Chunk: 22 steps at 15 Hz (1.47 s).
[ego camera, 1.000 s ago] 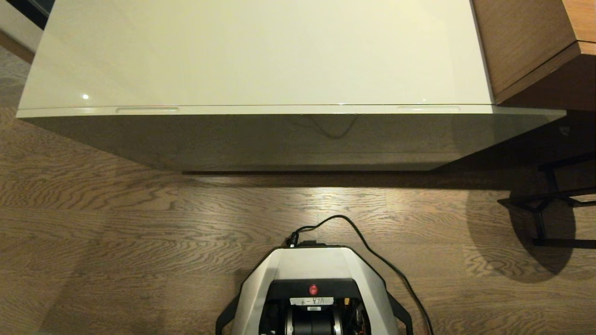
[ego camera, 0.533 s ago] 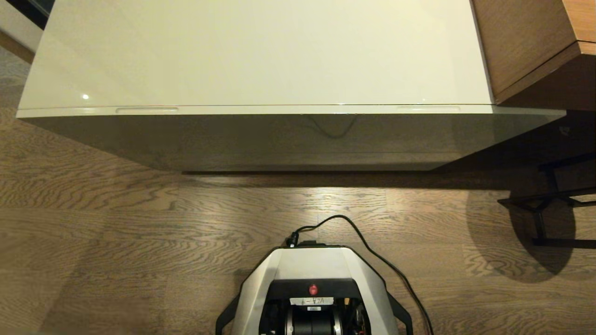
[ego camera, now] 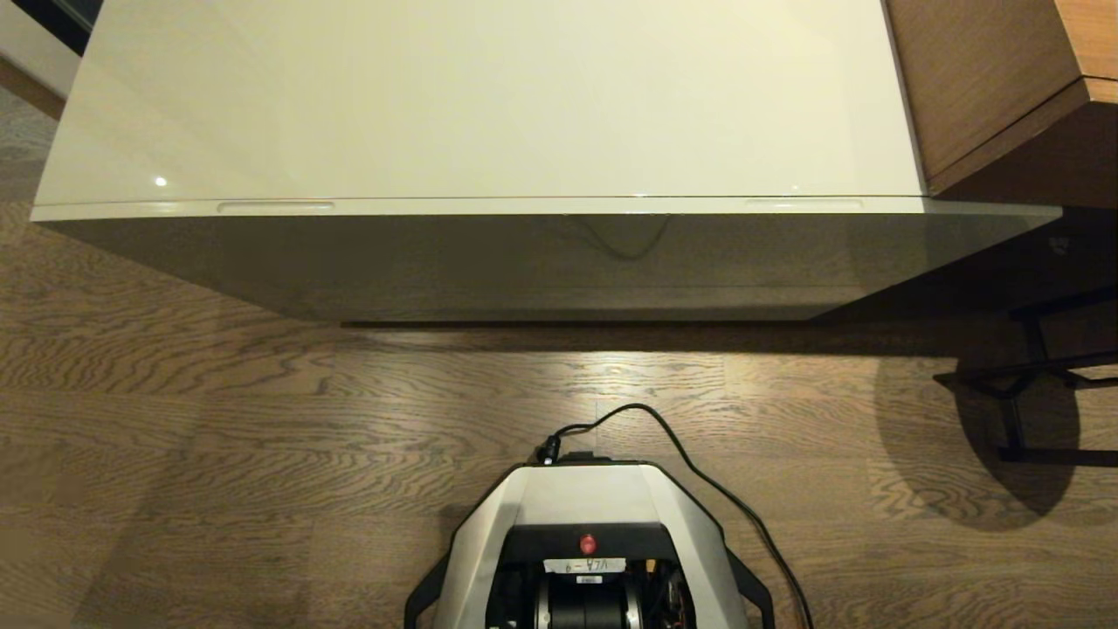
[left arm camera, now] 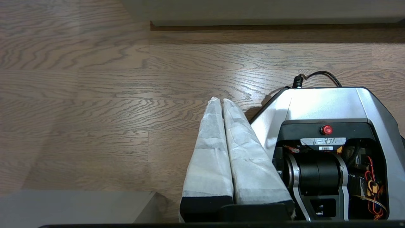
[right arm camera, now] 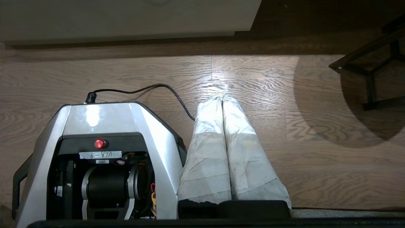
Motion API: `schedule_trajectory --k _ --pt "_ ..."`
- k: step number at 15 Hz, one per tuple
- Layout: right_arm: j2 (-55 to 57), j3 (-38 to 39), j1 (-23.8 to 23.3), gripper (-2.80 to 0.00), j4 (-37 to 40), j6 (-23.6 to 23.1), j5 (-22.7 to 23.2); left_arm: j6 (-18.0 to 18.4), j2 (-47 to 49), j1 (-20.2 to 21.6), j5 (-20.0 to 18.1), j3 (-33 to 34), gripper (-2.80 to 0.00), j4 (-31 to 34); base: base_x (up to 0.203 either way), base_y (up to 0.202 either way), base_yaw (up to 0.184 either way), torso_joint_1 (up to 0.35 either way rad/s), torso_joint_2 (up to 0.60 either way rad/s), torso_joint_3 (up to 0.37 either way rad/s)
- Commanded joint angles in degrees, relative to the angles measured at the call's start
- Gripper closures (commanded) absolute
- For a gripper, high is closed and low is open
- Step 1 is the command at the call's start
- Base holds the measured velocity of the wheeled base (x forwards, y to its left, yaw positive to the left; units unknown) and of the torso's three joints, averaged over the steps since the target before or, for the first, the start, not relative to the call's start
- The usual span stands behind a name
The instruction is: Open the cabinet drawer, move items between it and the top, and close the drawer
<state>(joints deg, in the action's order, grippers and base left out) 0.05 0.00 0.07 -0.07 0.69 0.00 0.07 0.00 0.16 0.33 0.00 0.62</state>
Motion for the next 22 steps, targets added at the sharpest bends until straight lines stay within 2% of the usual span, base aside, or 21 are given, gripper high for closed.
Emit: schedule_trajectory --k 1,22 --pt "0.04 0.09 -0.07 0.0 -0.01 0.01 0.0 0.01 0.09 0.03 0.02 0.0 0.0 -0.01 0.0 0.0 0.0 0.0 0.0 0.0" --pt "0.04 0.09 -0.02 0.0 -0.01 0.01 0.0 0.02 0.09 0.02 0.02 0.0 0.0 -0.01 0.0 0.0 0.0 0.0 0.0 0.0"
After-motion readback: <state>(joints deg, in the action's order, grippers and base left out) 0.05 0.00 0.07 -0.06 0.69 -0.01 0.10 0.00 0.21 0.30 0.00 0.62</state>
